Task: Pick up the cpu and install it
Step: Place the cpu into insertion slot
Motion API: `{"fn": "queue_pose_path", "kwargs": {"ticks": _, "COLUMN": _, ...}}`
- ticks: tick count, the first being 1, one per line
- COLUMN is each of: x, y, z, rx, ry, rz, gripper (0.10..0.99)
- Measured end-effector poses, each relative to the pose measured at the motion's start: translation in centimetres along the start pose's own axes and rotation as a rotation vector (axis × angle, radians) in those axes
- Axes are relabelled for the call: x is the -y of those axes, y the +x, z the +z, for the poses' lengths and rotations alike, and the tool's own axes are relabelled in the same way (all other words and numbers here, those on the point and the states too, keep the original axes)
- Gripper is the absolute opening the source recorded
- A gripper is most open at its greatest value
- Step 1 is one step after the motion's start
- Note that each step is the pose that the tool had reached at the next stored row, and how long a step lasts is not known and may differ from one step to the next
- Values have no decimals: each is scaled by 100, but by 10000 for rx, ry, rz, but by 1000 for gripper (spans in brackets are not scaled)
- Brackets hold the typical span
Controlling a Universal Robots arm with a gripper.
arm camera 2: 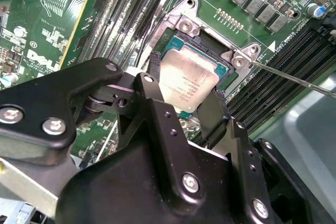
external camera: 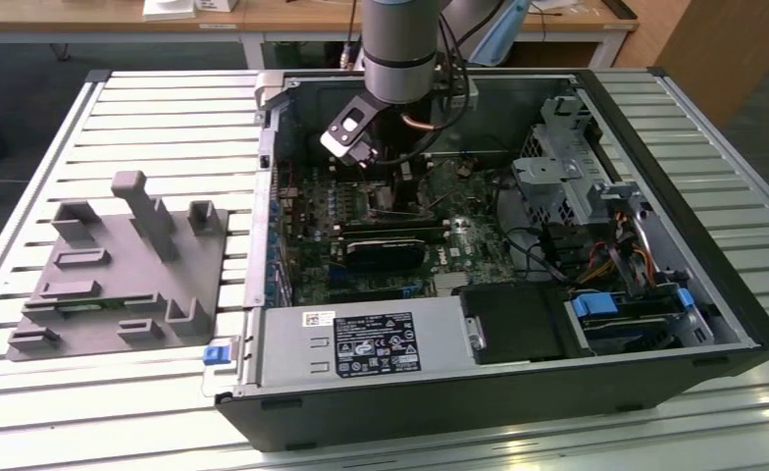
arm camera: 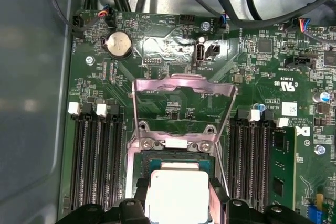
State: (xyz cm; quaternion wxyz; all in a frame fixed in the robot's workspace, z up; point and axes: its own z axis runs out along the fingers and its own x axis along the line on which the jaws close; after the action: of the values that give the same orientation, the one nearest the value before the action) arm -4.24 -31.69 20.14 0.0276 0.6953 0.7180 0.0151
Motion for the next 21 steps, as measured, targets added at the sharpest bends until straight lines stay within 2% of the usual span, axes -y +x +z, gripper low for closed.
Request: {"fn": "queue_pose_path", "kwargs": {"ticks": 21, "x": -4, "y": 45, "z": 71, "rx": 11, "ry": 16, "rz": 52, "gripper": 533}}
